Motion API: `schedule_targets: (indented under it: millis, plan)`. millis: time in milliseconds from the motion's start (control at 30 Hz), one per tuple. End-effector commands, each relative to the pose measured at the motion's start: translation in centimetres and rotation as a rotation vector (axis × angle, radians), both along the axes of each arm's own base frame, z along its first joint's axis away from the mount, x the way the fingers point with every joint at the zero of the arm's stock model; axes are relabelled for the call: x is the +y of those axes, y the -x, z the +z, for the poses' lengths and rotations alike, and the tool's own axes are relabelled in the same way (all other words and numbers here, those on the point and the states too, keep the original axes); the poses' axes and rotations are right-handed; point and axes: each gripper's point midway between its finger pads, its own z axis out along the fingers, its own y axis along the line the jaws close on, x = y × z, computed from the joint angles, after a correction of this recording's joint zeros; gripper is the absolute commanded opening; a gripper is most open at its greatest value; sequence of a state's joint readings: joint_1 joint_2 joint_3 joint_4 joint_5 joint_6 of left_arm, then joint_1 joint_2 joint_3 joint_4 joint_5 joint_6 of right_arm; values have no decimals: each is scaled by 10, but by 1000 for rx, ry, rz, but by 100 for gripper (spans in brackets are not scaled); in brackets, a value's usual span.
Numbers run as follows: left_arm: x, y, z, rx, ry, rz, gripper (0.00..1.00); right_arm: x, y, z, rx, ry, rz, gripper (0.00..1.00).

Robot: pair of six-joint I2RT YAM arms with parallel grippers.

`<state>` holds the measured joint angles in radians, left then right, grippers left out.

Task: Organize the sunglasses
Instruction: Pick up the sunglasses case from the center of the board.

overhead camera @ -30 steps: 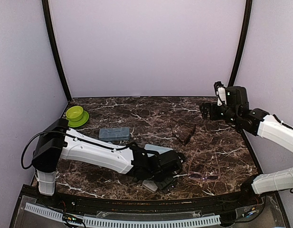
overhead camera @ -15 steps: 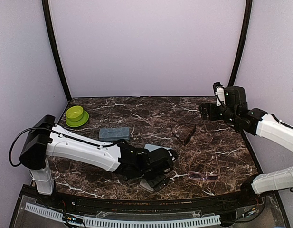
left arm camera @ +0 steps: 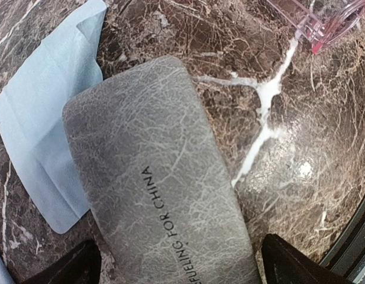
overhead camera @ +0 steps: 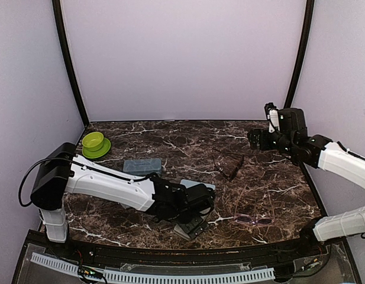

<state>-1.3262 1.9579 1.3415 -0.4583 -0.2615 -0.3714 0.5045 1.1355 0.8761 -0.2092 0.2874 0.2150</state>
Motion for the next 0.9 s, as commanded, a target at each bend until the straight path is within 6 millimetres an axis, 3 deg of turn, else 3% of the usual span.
schedule_targets:
  millis: [0,233,467,600,700,867]
  plan:
    - [5,8,-3,76,13,-1,96,4,-3,2,-22,-10,4,100]
    - [10,8,-9,110,6,17,84,4,-2,1,-19,-12,8,100]
    - [13,6,-2,96,-9,-4,56,11,-1,-2,-1,-25,39,100]
    - [12,1,23,112,70,-31,35,23,4,-6,21,-42,92,100]
    - [12,-7,50,122,173,-51,25,38,10,-8,41,-72,166,100]
    - [21,-28,96,78,331,-84,1,84,37,-13,85,-160,426,100]
